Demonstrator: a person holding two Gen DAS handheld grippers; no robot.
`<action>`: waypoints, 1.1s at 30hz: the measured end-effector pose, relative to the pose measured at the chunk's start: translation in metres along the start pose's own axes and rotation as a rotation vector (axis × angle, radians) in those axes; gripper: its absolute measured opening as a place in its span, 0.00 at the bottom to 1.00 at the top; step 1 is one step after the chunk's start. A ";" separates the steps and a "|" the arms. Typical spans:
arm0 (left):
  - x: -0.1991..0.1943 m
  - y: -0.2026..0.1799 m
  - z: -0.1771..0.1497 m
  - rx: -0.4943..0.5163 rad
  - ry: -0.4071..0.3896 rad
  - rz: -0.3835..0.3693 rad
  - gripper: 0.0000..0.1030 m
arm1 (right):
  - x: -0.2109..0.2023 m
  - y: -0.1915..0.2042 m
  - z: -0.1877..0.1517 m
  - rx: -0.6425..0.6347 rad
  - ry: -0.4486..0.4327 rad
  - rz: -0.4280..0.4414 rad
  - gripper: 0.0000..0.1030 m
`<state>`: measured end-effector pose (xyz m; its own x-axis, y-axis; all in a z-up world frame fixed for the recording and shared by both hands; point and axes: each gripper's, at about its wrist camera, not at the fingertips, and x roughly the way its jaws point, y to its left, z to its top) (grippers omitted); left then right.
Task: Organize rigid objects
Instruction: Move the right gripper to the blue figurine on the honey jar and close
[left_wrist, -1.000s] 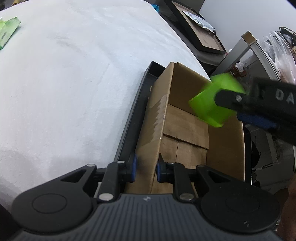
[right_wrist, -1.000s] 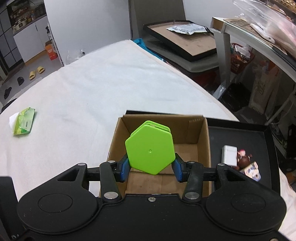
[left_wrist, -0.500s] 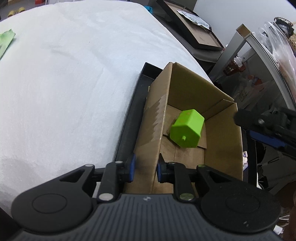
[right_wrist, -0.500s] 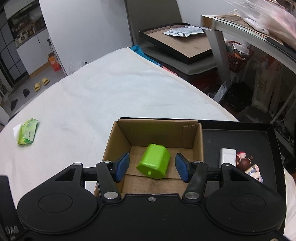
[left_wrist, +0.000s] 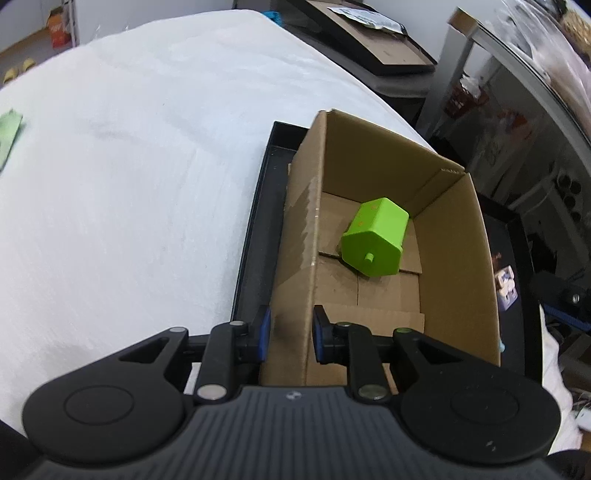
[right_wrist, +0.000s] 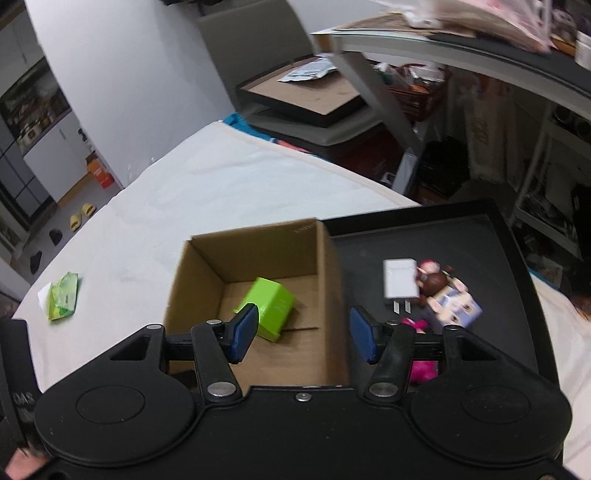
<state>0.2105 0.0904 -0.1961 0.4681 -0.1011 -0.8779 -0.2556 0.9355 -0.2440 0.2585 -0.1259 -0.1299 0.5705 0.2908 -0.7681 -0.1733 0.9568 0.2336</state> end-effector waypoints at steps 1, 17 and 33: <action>-0.001 -0.002 0.001 0.007 0.000 0.007 0.22 | -0.001 -0.006 -0.003 0.013 0.001 0.000 0.54; -0.005 -0.027 0.009 0.066 0.029 0.108 0.50 | -0.005 -0.109 -0.041 0.291 0.004 -0.024 0.81; -0.001 -0.052 0.009 0.087 0.051 0.187 0.63 | 0.028 -0.161 -0.062 0.530 0.073 -0.057 0.69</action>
<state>0.2310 0.0449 -0.1790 0.3753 0.0624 -0.9248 -0.2589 0.9651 -0.0399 0.2527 -0.2714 -0.2261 0.5070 0.2557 -0.8231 0.2963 0.8451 0.4450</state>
